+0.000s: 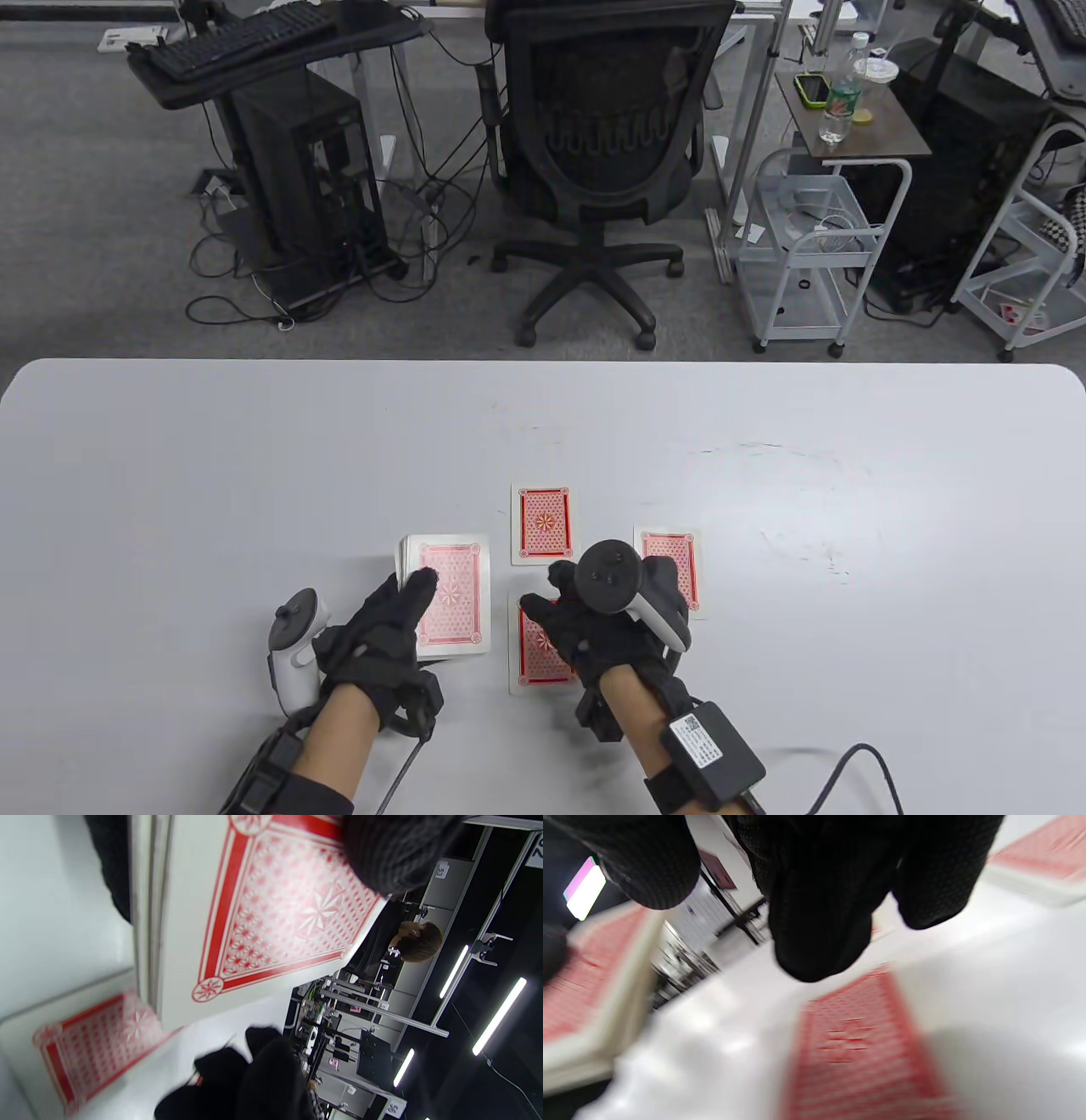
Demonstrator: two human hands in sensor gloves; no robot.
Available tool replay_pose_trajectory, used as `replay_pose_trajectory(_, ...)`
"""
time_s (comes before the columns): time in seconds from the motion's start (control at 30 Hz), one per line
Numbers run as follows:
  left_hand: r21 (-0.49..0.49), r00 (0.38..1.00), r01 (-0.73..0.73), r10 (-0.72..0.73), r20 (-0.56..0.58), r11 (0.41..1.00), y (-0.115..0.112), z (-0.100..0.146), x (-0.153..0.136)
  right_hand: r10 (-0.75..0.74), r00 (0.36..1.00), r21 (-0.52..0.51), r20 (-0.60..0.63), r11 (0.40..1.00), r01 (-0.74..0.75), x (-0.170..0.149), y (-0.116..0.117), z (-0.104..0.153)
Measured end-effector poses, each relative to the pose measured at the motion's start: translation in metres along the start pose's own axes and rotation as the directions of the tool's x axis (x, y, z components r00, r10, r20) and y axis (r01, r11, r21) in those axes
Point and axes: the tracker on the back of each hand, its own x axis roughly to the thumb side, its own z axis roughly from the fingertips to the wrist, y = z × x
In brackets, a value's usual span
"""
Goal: Four-player card dealing with fan arrangement
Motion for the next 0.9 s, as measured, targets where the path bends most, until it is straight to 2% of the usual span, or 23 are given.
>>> replay_pose_trajectory(0.07,-0.026,1.000,-0.005,0.005,0.007,1.000,-0.008,0.002,0.004,-0.107,0.994,0.025,0.017,0.994,0.107,0.004,0.004,-0.001)
replay_pose_trajectory(0.13,-0.045,1.000,-0.006,0.006,0.004,0.999,-0.015,0.004,0.008,-0.155,0.987,0.038,0.043,0.987,0.154,0.008,0.007,-0.002)
replay_pose_trajectory(0.23,-0.054,0.998,0.057,-0.056,0.012,0.997,-0.016,0.009,0.016,-0.199,0.978,-0.048,0.063,0.978,0.203,0.013,0.010,-0.001)
replay_pose_trajectory(0.33,-0.050,0.997,0.076,-0.075,0.015,0.996,-0.009,0.013,0.018,-0.248,0.968,-0.008,0.049,0.969,0.248,0.014,0.015,-0.004)
replay_pose_trajectory(0.5,-0.071,0.995,-0.099,0.098,-0.007,0.993,0.011,0.009,0.002,-0.292,0.955,0.036,0.059,0.956,0.290,0.017,0.020,-0.012)
replay_pose_trajectory(0.57,-0.009,0.996,-0.089,0.089,-0.013,0.996,0.027,0.011,0.009,-0.285,0.957,0.034,0.053,0.958,0.284,0.020,0.020,-0.015)
replay_pose_trajectory(0.67,0.086,0.999,-0.012,0.008,0.049,0.996,0.056,0.013,0.020,-0.223,0.974,0.020,0.032,0.975,0.223,0.022,0.020,-0.023)
replay_pose_trajectory(0.77,0.160,0.997,-0.069,0.063,0.038,0.985,0.081,0.017,0.021,-0.088,0.996,0.039,-0.025,0.995,0.089,0.029,0.027,-0.042)
replay_pose_trajectory(0.9,0.186,0.996,-0.087,0.081,0.040,0.979,0.090,0.017,0.020,0.172,0.983,0.074,-0.067,0.983,-0.167,0.048,0.050,-0.074)
